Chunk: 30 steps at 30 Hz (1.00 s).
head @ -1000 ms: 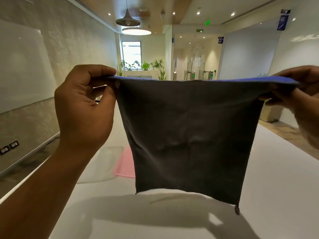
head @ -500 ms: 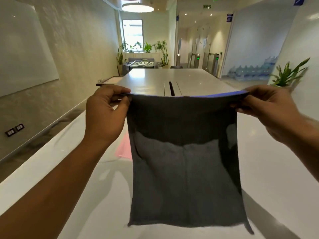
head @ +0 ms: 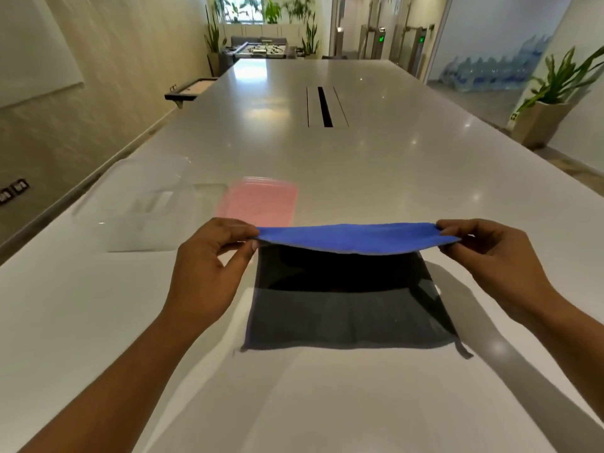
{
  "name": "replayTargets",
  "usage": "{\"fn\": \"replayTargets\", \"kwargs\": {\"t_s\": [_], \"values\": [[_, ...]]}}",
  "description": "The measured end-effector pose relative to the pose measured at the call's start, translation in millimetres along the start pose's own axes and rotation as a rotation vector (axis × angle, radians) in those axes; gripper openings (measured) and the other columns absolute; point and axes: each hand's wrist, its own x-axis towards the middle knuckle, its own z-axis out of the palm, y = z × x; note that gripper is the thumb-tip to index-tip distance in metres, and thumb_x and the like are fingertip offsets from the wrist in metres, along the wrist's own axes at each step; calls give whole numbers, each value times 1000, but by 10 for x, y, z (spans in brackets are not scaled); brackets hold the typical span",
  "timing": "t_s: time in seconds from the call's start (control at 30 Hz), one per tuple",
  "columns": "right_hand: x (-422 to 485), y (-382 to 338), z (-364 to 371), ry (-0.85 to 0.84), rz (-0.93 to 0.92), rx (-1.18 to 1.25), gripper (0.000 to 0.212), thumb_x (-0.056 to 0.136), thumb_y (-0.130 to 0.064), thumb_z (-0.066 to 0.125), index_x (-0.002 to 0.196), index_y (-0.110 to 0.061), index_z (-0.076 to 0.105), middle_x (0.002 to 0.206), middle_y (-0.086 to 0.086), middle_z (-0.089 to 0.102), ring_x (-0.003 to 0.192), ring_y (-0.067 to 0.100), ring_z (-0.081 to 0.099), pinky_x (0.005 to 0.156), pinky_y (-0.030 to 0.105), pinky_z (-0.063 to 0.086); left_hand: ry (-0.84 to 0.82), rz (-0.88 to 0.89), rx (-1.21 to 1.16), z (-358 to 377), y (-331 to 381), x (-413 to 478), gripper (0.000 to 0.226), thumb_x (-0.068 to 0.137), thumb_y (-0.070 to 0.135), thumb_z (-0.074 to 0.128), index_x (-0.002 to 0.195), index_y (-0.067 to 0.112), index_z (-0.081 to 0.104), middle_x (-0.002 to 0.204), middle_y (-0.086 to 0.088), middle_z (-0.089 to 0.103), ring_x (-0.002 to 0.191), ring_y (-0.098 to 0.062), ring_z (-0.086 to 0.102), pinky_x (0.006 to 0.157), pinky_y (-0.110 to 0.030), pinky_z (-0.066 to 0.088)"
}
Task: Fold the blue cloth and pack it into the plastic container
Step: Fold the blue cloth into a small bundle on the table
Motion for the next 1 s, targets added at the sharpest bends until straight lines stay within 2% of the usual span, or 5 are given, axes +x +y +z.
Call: {"fn": "replayTargets", "kwargs": {"t_s": [0.17,0.53,0.7,0.87,1.0], "values": [[-274,155,-74,-14,-4,-51,21,81,4,70,80,-17,74,105,-6,75,99,8,70,82,17,55,-40,25,77,-13,-78,-358,18,84,12,68,95,26,72,101,19,65,93,2,63,78,-3,42],[-630,362,-120,-110,-1,-255,24,78,6,73,79,-18,71,103,-8,73,80,11,72,64,12,54,-166,-48,124,22,-182,-797,22,80,4,72,92,23,76,100,20,67,94,4,64,83,-5,42],[-677,366,-133,-138,-30,-312,30,76,5,73,75,-25,71,103,-17,71,80,8,71,64,11,53,-201,-64,171,15,-210,-835,18,82,12,69,94,24,75,101,23,65,94,6,62,81,-3,42],[-692,331,-159,-257,-90,-545,33,73,0,77,78,-32,71,104,-19,70,99,-3,63,79,14,50,-279,-88,216,-20,-251,-890,27,78,7,75,91,30,73,103,21,64,100,9,59,85,-2,40],[-687,278,-209,-365,-70,-649,35,76,-3,73,85,-36,71,110,-22,64,100,0,62,83,25,50,-337,-97,241,-110,-232,-890,15,74,30,79,83,38,70,104,25,63,113,2,55,90,-22,47]]}}
